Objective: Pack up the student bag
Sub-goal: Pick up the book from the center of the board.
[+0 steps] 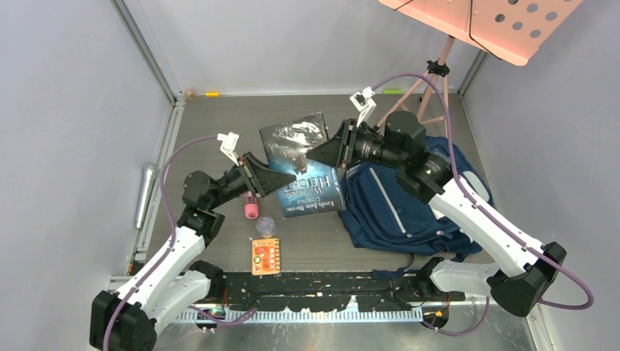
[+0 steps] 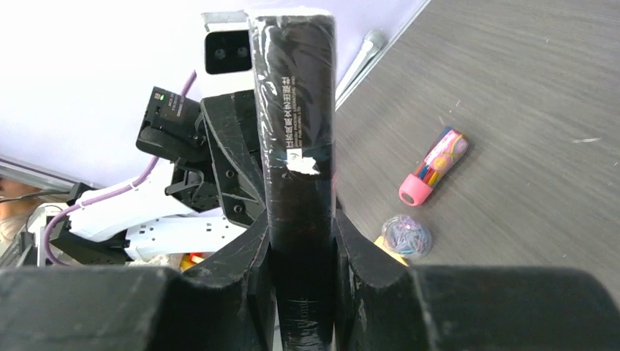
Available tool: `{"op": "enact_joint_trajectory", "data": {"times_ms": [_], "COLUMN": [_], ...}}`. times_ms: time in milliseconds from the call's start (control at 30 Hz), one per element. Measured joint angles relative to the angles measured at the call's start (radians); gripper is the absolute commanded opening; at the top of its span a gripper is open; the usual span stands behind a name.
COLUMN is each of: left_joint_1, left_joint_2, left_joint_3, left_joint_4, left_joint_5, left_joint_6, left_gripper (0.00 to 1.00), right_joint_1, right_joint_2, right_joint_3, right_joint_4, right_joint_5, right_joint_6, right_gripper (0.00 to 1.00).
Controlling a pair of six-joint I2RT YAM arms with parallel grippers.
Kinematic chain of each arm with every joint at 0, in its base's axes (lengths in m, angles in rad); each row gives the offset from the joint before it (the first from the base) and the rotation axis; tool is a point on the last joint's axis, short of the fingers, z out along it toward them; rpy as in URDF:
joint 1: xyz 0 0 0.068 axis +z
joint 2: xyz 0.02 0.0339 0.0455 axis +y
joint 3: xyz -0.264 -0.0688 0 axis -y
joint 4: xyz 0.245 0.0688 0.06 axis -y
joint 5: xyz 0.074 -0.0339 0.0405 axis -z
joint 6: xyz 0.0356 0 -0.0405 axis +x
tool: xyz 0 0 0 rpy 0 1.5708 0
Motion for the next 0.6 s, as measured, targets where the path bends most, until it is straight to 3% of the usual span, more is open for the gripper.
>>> {"op": "enact_joint_trajectory", "data": {"times_ms": [67, 100, 167, 233, 333, 600], "left_joint_1": [0.001, 0.002, 0.001, -0.003, -0.002, -0.001], "left_joint_2": [0.001, 0.0, -0.011, -0.019, -0.032, -0.145], "left_joint_3": [-0.015, -0.02, -0.025, -0.031, -0.043, -0.013], "left_joint_4": [0.058, 0.089, 0.133, 0.126, 0.009, -0.628], "left_joint_5": [0.027, 0.038, 0.046, 0.047, 0.018, -0.296], "left_joint_6": [-0.058, -0.082, -0.11, -0.09, -0.036, 0.209], "left_gripper": [0.02, 0.0, 0.0, 0.0, 0.0, 0.0], "right_joint_1": [-0.007, -0.013, -0.019, -0.016, -0.031, -0.047], "right_joint_2": [-0.001, -0.003, -0.012, -0.027, -0.055, -0.077], "right_joint_3": [-0.001, -0.001, 0.002, 0.005, 0.01, 0.013], "right_joint_4": [0.005, 0.002, -0.01, -0.058, -0.158, -0.525], "right_joint_5": [-0.018, -0.027, -0.028, 0.023, 0.131, 0.536], "right_joint_6": [-0.014, -0.018, -0.031, -0.061, -0.122, -0.214], "right_gripper": [0.34, 0.55, 0.74, 0.82, 0.85, 0.85]}}
